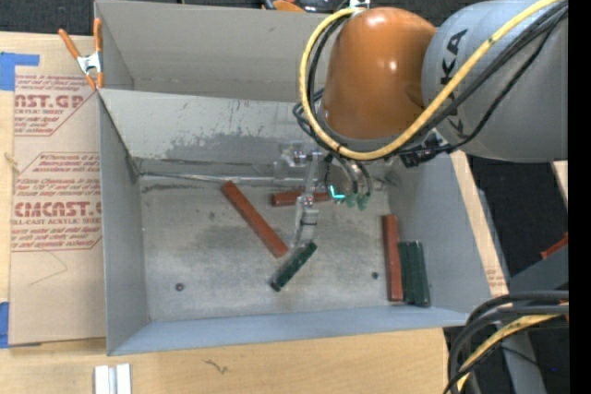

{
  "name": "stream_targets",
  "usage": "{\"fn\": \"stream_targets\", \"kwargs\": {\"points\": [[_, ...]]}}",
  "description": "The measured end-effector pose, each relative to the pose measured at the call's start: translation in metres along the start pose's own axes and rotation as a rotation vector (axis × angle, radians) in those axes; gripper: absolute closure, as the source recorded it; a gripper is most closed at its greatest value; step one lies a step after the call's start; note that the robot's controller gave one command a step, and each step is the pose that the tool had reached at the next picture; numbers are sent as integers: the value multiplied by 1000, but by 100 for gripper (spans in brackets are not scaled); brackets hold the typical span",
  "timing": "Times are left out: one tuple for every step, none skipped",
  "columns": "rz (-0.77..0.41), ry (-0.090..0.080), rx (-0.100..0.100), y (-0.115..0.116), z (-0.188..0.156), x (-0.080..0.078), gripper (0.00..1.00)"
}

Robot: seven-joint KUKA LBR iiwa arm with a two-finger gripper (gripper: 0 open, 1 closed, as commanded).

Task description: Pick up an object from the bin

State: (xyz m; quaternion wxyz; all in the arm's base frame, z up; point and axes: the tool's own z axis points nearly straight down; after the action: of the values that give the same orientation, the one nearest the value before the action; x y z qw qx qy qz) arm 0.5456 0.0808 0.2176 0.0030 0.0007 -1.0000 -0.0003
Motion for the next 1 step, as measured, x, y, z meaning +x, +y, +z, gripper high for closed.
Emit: {"fn": "stream_targets", "kwargs": {"points": [[-1,1,0,-30,141,4,0]]}}
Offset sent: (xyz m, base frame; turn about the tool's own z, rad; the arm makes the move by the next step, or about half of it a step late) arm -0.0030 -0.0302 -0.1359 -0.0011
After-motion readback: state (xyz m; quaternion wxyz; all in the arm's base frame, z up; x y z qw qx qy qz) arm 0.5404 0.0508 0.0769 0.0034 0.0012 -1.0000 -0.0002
